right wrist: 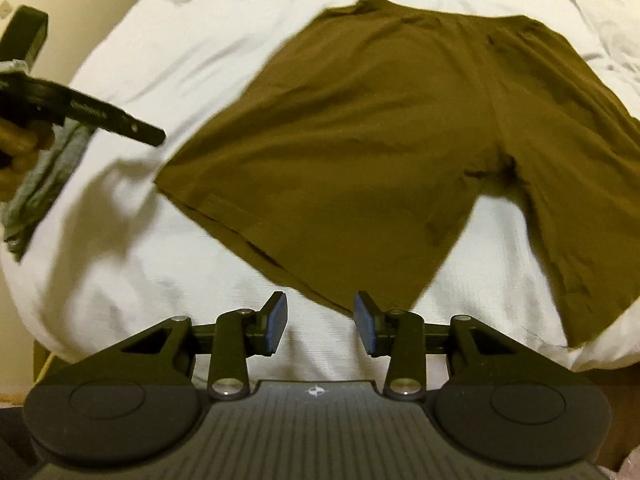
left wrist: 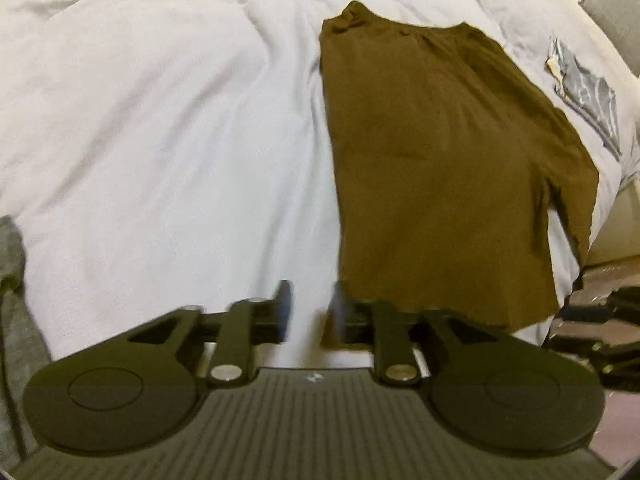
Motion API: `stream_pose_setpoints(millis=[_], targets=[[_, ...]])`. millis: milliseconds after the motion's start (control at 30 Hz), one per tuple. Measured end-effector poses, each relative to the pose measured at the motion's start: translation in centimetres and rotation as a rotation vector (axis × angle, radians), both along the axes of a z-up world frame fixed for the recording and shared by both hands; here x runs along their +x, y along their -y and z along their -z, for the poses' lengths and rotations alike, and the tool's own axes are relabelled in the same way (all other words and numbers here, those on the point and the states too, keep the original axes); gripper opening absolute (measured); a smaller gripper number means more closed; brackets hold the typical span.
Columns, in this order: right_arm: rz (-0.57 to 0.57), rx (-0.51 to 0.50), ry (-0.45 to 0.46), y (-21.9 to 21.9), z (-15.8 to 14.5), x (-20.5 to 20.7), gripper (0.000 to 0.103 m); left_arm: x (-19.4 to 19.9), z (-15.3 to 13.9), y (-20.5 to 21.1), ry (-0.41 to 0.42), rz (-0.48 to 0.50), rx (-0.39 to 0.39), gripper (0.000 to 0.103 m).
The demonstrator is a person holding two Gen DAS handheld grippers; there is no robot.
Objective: Fold clothes
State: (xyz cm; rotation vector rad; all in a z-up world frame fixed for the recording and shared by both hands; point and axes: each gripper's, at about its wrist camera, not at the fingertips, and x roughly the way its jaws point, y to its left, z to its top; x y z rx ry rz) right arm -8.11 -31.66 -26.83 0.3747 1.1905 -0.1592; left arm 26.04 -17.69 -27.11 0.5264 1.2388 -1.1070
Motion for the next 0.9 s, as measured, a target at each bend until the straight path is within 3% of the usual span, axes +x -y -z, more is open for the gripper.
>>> stream_pose_setpoints(millis=[233, 333, 533, 767, 900], targets=[[0.226, -0.031, -0.049, 1.8, -0.1, -0.5, 0.041, 4.3, 1.2, 7.2, -0.013, 0.075, -0.093, 0.023], [0.25, -0.055, -0.066, 0.5, -0.2, 0.7, 0.041, 6.4, 1.5, 11.7, 0.003, 0.144, -0.138, 0.023], [0.082, -0.107, -0.016, -5.5, -0.5, 7.1, 0.043, 8.6, 2.7, 19.3, 0.023, 0.29, -0.164, 0.023], [-0.071, -0.119, 0.015, -11.4, 2.0, 15.2, 0.048, 9.6, 4.3, 27.1, 0.048, 0.459, -0.16, 0.025], [-0.132, -0.161, -0.023, -13.3, 3.3, 17.4, 0.052, 9.7, 5.3, 29.4, 0.029, 0.524, -0.153, 0.025]])
